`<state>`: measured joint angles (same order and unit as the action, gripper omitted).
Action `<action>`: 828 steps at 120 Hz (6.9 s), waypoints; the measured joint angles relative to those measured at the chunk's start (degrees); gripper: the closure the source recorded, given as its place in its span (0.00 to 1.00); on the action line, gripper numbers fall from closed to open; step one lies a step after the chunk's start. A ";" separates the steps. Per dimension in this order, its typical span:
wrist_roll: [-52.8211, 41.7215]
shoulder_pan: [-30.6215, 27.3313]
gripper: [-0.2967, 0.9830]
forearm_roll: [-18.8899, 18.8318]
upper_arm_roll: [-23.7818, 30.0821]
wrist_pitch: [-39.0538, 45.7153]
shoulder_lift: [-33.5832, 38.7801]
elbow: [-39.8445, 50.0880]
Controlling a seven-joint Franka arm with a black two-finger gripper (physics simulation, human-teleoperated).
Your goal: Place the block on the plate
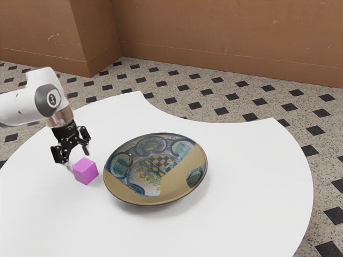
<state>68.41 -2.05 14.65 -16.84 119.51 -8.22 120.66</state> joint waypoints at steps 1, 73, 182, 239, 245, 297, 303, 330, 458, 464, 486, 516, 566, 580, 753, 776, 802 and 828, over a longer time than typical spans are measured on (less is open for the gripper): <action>0.14 0.00 0.23 -0.08 -0.12 0.00 -0.13 -0.17; 6.36 0.53 0.23 -0.44 -0.91 3.04 -9.50 -7.73; 9.10 2.14 0.23 0.54 -0.72 4.85 -9.51 -4.79; 9.34 2.07 0.24 0.57 -0.82 8.44 -13.65 -5.06; 9.33 2.08 0.25 0.56 -0.87 8.63 -13.82 -5.06; 9.33 2.11 0.40 0.51 -1.25 8.89 -14.22 -5.07; 9.33 2.12 0.42 0.50 -1.25 8.77 -13.98 -5.06; 9.35 2.14 0.44 0.44 -1.34 8.22 -12.72 -4.84; 9.41 3.29 0.43 -0.79 -5.62 1.85 -2.16 -4.40; 9.42 4.36 0.43 -0.72 -5.53 1.00 -1.65 -4.60; 9.55 6.16 0.43 -0.54 -5.22 -1.68 1.14 -5.35; 9.75 7.36 0.43 -0.42 2.03 -3.58 3.21 -5.87; 9.91 10.55 0.43 -0.52 4.40 -4.03 7.06 -1.91; 9.91 9.08 0.43 -0.46 4.32 -3.09 2.05 -6.71; 8.70 7.93 0.31 5.08 12.53 8.44 -12.70 -14.20; 8.55 8.02 0.26 5.59 12.64 5.21 -10.15 -15.83; 1.25 8.00 0.24 2.94 11.74 -4.87 -5.87 -18.98; -14.13 8.03 0.24 -1.02 11.19 -17.79 -3.27 -29.71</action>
<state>54.28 5.98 13.63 -5.65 101.72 -11.49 90.95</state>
